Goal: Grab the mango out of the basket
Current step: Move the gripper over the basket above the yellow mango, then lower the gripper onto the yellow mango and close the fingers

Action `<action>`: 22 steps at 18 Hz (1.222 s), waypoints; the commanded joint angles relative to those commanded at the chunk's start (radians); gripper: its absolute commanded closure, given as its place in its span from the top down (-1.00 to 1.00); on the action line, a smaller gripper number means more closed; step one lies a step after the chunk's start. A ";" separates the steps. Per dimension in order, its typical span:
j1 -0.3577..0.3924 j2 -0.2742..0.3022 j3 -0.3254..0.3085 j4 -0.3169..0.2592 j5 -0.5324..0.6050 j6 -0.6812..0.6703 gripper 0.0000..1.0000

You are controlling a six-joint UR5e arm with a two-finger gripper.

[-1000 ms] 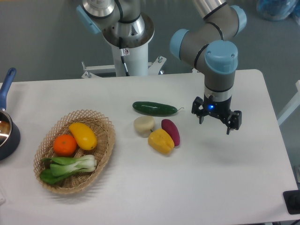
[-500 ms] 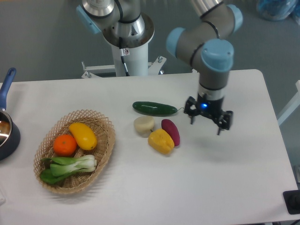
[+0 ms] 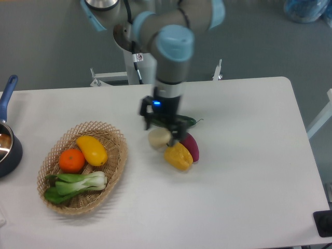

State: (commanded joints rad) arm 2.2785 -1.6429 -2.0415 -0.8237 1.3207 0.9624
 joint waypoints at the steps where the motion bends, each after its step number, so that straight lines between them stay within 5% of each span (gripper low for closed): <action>1: -0.028 0.012 -0.020 0.000 0.005 -0.069 1.00; 4: -0.095 0.031 -0.051 0.003 0.026 -0.275 1.00; 9: -0.149 0.006 -0.039 0.014 0.029 -0.396 1.00; 16: -0.232 -0.218 0.131 0.014 0.172 -0.647 1.00; 22: -0.235 -0.186 0.127 0.012 0.192 -0.708 1.00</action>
State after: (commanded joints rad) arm 2.0433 -1.8285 -1.9143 -0.8115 1.5124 0.2547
